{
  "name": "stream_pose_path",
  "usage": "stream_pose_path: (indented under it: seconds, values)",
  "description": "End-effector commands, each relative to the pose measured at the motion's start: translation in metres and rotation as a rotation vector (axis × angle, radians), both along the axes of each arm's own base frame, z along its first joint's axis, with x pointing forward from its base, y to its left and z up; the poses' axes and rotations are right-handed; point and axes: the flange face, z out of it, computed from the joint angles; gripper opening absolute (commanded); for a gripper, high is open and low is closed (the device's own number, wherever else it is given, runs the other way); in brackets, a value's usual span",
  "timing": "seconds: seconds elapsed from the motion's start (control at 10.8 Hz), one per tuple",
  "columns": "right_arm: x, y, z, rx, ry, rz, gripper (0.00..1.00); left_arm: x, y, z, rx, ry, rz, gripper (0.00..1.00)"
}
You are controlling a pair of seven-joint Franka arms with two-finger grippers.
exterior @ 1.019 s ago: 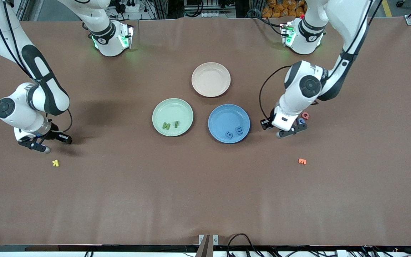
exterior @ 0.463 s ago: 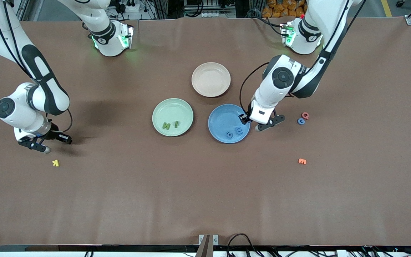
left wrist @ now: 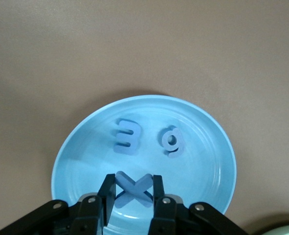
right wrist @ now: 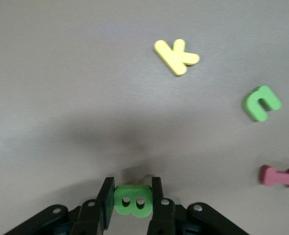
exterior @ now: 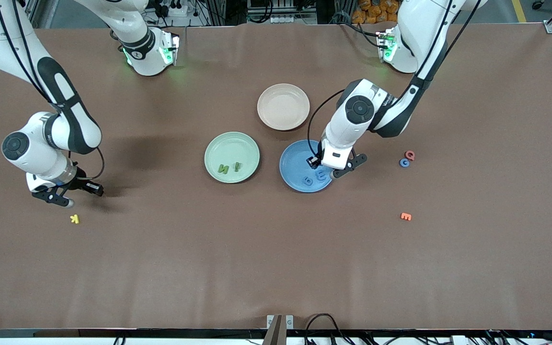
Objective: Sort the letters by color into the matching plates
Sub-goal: 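Release the blue X on the blue plate while the right gripper places green B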
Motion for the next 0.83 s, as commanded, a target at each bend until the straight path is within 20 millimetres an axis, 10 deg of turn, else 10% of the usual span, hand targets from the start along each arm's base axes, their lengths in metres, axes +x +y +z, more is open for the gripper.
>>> stream_pose_path:
  seconds: [0.0,0.74]
  values:
    - [0.006,0.045,0.012,0.009,-0.008,-0.008,0.21,0.011,-0.005,-0.002,-0.003,0.007,0.043,1.00]
    - [-0.005,0.225,0.039,0.022,0.081,0.042,0.21,0.016,0.003,-0.002,0.016,-0.017,-0.028,1.00]
